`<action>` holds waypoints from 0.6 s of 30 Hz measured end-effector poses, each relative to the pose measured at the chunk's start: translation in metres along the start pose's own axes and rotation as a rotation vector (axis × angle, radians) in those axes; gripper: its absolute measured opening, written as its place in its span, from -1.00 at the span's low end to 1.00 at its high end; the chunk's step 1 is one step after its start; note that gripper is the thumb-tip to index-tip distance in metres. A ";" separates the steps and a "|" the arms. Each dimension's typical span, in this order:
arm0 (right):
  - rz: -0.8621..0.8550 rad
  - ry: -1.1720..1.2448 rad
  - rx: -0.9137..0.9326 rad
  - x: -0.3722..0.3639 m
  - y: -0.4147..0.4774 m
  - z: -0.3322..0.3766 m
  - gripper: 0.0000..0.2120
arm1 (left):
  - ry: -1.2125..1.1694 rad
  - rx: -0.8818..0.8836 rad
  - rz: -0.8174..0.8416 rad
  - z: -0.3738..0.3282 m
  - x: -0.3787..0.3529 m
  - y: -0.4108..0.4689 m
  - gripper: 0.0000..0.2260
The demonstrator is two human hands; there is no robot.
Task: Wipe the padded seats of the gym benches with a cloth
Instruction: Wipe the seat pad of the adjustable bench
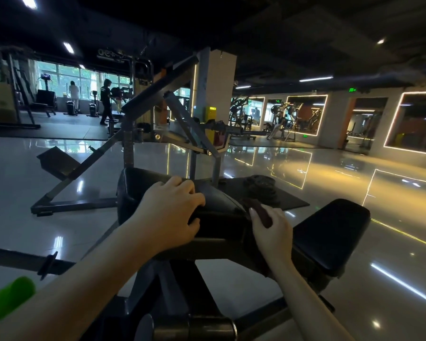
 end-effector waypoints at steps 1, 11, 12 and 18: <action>0.007 0.048 -0.036 0.001 0.004 0.000 -0.74 | -0.006 -0.015 0.004 -0.005 -0.002 0.006 -0.61; 0.395 -0.106 -0.143 -0.012 0.050 -0.007 -0.79 | 0.020 -0.046 0.110 -0.079 -0.051 0.096 -0.65; 0.403 -0.101 -0.150 -0.010 0.049 -0.009 -0.74 | 0.025 -0.032 0.110 -0.078 -0.054 0.099 -0.67; 0.412 -0.118 -0.270 0.005 0.047 -0.035 -0.85 | 0.151 -0.057 0.176 -0.075 -0.064 0.103 -0.63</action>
Point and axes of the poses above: each hand's wrist, its own y-axis towards the middle knuckle, its own x-axis out of the back of the hand, z = x × y, the point moved 4 cm from there along y, towards the middle knuckle, and after that the axes turned 7 degrees about -x, right-handed, at the moved point
